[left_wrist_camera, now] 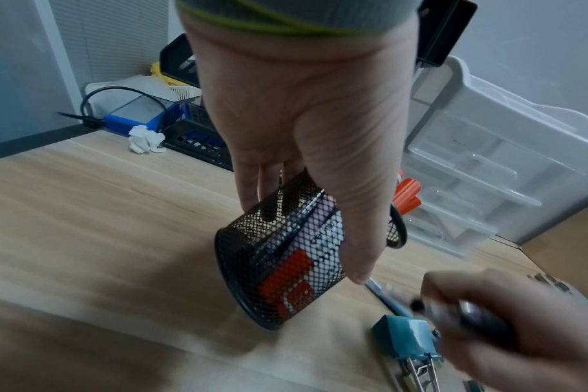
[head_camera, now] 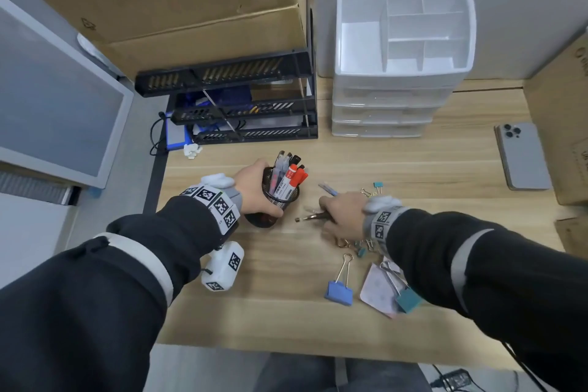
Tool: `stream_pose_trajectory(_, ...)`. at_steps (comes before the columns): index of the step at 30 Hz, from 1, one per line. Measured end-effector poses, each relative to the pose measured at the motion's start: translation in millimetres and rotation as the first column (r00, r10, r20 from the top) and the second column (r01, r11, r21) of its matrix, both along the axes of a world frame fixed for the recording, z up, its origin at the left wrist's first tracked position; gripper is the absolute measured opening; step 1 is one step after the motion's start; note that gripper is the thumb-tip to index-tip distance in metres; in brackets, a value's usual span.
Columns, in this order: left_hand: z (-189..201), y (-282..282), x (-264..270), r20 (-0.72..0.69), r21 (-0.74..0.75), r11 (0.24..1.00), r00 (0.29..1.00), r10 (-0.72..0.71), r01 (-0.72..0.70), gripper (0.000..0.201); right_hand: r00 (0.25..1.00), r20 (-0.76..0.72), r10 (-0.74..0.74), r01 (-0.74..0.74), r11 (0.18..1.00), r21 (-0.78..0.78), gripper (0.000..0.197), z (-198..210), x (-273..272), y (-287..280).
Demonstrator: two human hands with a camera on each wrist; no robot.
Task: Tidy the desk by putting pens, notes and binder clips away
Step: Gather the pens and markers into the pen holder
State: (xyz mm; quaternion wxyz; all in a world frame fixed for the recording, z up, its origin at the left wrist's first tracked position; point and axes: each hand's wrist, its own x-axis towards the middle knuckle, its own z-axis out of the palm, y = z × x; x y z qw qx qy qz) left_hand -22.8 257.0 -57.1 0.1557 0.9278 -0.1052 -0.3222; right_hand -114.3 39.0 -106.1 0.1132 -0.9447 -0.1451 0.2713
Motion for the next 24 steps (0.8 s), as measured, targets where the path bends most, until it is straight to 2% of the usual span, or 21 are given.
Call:
stream_pose_trajectory(5, -4, -12, 2, 0.008, 0.012, 1.0, 1.0, -0.022, 0.022, 0.094, 0.977, 0.027, -0.213, 0.214, 0.975, -0.053, 0.022, -10, 23, -36)
stream_pose_trajectory(9, -8, -17, -1, 0.001, 0.035, 0.998, 0.999, -0.045, 0.045, 0.097, 0.971, -0.031, -0.236, 0.232, 0.967, -0.102, 0.026, -21, 27, -41)
stream_pose_trajectory(12, -13, -17, -4, -0.002, 0.049, 0.997, 0.999, -0.053, 0.053, 0.097, 0.957, -0.099, -0.272, 0.266, 0.961, -0.072, 0.018, -28, 31, -38)
stream_pose_trajectory(14, -15, -16, -6, -0.005, 0.055, 0.997, 0.998, -0.056, 0.056, 0.097, 0.948, -0.113, -0.298, 0.293, 0.954, -0.056, 0.013, -29, 33, -36)
stream_pose_trajectory(24, -21, -17, -6, -0.035, 0.073, 0.996, 0.998, -0.053, 0.056, 0.102, 0.928, -0.19, -0.319, 0.305, 0.947, -0.103, 0.013, -42, 32, -37)
